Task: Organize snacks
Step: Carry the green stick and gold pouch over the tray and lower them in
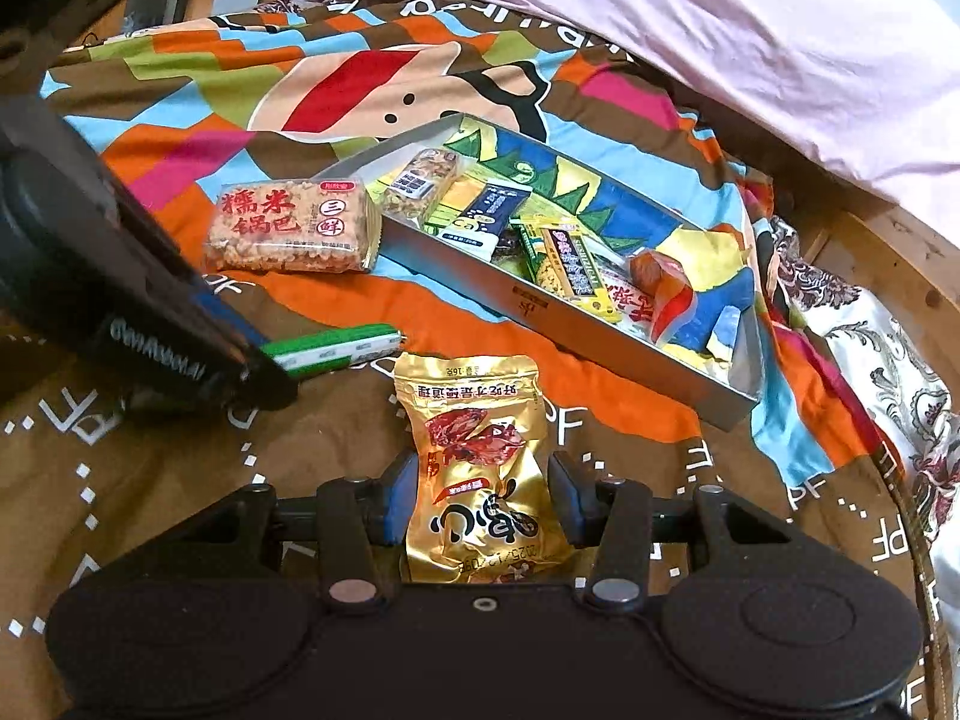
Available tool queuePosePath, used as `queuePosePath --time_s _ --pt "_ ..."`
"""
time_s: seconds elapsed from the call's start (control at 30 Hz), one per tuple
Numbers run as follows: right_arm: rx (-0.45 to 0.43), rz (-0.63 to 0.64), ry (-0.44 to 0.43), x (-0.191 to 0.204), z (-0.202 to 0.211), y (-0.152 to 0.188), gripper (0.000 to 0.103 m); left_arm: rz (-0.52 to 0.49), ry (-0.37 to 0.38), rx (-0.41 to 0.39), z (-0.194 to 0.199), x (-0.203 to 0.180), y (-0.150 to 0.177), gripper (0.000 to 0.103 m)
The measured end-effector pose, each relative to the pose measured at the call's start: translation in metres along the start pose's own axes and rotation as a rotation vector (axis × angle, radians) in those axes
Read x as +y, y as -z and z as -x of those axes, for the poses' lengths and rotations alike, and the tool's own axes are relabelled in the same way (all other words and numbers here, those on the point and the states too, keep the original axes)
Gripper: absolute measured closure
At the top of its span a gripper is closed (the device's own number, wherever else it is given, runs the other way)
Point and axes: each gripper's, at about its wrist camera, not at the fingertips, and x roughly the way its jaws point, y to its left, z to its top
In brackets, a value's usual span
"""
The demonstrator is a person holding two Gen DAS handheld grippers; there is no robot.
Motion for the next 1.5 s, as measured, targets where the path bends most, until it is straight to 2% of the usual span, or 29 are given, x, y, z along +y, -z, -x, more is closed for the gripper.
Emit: queuePosePath --time_s 0.33,0.5,0.67,0.87,1.0,1.17,1.3,1.4,1.5 --pt "-0.007 0.006 0.015 0.001 0.0 0.0 0.055 0.085 0.066 0.01 -0.014 0.014 -0.01 0.082" --pt "-0.035 0.033 0.043 0.003 0.003 0.0 0.055 0.038 0.027 -0.012 -0.007 0.004 -0.008 0.084" --pt "-0.092 0.039 0.082 0.001 0.008 -0.004 0.055 0.06 0.029 -0.093 0.011 0.0 -0.011 0.084" --pt "-0.212 0.004 0.144 -0.019 0.005 -0.027 0.055 0.109 0.005 -0.277 0.033 0.004 -0.041 0.084" --pt "-0.283 -0.032 0.187 -0.042 -0.013 -0.053 0.055 0.154 -0.008 -0.393 0.031 0.016 -0.077 0.084" --pt "-0.321 -0.083 0.216 -0.069 -0.048 -0.085 0.054 0.175 -0.06 -0.447 0.007 0.035 -0.117 0.084" --pt "-0.338 -0.096 0.226 -0.082 -0.081 -0.101 0.054 0.2 -0.061 -0.463 -0.021 0.05 -0.138 0.084" --pt "-0.317 -0.113 0.214 -0.086 -0.106 -0.107 0.054 0.201 -0.075 -0.462 -0.041 0.06 -0.146 0.084" --pt "-0.288 -0.109 0.204 -0.085 -0.128 -0.11 0.054 0.248 -0.053 -0.445 -0.059 0.074 -0.148 0.084"
